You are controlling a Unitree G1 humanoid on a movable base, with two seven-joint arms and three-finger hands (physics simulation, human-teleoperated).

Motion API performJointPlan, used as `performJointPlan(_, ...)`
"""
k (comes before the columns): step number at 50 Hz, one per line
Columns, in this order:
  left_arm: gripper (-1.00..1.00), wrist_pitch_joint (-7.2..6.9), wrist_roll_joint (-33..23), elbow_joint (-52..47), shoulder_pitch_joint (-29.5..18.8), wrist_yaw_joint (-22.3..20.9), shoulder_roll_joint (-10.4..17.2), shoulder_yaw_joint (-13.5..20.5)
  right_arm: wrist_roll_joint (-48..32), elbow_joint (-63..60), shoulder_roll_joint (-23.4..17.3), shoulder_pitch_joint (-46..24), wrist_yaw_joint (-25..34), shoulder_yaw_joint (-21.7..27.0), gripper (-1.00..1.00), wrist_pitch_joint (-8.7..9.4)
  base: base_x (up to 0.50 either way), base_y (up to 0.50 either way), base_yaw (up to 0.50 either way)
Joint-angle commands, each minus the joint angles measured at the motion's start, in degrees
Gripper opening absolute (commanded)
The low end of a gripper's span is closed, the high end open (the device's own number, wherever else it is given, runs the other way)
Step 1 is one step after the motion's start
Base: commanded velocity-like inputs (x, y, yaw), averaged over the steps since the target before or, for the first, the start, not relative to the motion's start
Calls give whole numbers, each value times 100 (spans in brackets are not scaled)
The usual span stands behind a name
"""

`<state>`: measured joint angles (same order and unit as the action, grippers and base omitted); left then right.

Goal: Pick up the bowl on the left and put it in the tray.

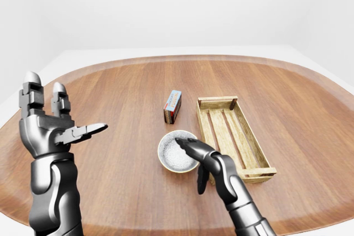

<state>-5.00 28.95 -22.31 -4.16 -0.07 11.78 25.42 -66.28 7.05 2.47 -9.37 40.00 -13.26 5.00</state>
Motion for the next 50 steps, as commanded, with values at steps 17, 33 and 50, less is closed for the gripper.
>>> performJointPlan(17,100,0,70,-17,0,10,30,59,420,816,89,-296,-132,72,100,0,0,0,0)
performJointPlan(33,100,0,92,-2,-28,31,46,59,521,1292,121,-486,-371,33,100,0,0,0,0)
performJointPlan(50,100,0,105,59,-51,39,65,59,609,1669,165,-587,-535,23,100,0,0,0,0)
